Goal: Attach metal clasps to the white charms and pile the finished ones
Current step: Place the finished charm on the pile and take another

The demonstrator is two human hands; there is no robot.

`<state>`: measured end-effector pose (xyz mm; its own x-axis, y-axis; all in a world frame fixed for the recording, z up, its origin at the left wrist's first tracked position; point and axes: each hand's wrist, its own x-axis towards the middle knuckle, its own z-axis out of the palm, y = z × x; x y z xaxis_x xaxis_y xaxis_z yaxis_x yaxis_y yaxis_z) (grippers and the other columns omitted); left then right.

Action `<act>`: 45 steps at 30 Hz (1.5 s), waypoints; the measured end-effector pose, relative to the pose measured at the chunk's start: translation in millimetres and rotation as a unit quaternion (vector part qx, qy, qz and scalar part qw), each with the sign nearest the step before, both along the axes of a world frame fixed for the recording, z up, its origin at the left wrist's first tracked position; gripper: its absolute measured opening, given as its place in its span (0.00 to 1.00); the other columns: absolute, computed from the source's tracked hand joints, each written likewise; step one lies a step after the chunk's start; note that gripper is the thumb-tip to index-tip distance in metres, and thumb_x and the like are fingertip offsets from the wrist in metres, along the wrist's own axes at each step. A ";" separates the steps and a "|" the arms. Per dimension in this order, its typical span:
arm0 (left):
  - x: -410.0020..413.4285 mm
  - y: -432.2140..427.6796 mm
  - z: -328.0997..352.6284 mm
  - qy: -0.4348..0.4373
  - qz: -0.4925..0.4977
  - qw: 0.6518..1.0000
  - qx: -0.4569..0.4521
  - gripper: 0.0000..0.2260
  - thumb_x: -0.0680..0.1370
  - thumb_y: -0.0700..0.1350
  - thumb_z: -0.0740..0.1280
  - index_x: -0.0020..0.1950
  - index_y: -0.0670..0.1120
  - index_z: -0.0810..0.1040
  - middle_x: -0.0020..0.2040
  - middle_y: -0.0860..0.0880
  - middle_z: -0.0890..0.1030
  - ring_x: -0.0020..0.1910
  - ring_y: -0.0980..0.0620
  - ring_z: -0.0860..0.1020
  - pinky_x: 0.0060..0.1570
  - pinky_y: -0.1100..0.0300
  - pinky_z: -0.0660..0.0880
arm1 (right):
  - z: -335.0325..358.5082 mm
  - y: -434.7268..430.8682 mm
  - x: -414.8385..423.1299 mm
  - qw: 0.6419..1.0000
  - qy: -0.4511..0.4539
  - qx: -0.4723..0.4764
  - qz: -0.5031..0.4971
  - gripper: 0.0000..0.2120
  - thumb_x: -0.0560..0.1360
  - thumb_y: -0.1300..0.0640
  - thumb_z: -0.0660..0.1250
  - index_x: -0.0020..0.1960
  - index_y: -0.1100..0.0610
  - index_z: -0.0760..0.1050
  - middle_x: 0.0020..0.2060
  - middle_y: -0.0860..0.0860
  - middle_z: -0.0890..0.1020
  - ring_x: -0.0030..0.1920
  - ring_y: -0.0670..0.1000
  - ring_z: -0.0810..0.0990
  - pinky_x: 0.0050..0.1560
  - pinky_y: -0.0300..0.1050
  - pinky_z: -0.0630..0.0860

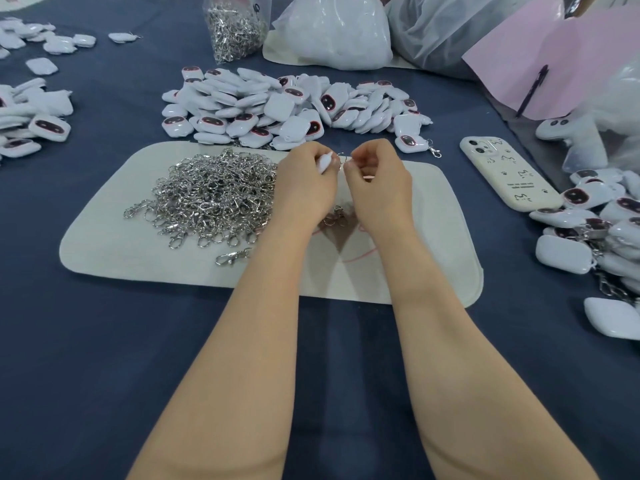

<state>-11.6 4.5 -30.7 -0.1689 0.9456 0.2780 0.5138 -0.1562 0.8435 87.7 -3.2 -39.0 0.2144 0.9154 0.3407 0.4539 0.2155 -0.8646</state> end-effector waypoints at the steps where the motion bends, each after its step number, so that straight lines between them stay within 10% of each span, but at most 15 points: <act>1: 0.2 0.1 -0.1 0.002 0.000 1.000 -0.002 0.06 0.77 0.43 0.65 0.50 0.44 0.80 0.40 0.52 0.76 0.41 0.53 0.73 0.37 0.67 0.64 | 0.1 0.2 -0.1 1.000 -0.005 -0.003 -0.002 0.04 0.75 0.62 0.65 0.48 0.55 0.72 0.42 0.45 0.77 0.40 0.40 0.73 0.42 0.27 0.69; 45: 4.1 -1.4 -1.1 0.071 0.010 0.997 0.009 0.06 0.78 0.43 0.63 0.52 0.43 0.78 0.43 0.52 0.73 0.42 0.54 0.70 0.37 0.68 0.60 | 0.2 -1.1 -4.7 1.000 0.004 -0.008 -0.022 0.04 0.75 0.62 0.65 0.45 0.54 0.72 0.41 0.47 0.77 0.39 0.42 0.73 0.45 0.34 0.71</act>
